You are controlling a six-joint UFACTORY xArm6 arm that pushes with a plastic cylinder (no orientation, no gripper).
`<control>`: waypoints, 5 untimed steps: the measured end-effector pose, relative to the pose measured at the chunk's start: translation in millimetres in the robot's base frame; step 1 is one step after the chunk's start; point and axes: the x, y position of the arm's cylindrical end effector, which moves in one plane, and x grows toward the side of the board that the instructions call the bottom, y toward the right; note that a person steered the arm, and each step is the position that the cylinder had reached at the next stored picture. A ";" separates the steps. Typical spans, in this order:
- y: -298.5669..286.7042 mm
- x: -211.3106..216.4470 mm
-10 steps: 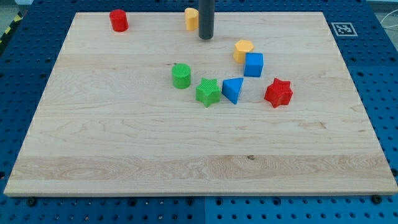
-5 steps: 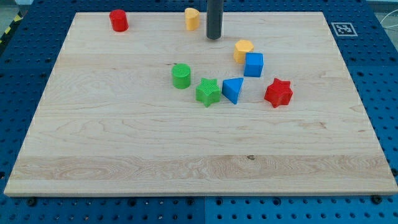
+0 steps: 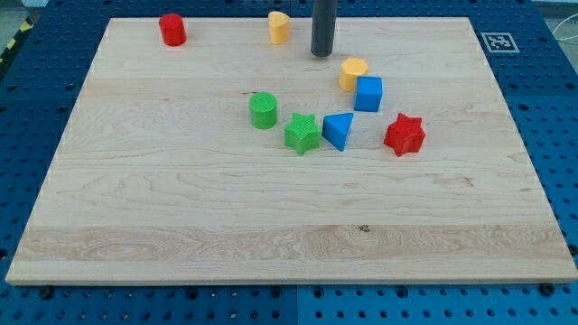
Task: Point at the blue cube
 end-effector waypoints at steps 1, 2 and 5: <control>-5.7 2.3; -25.3 27.1; -5.5 93.1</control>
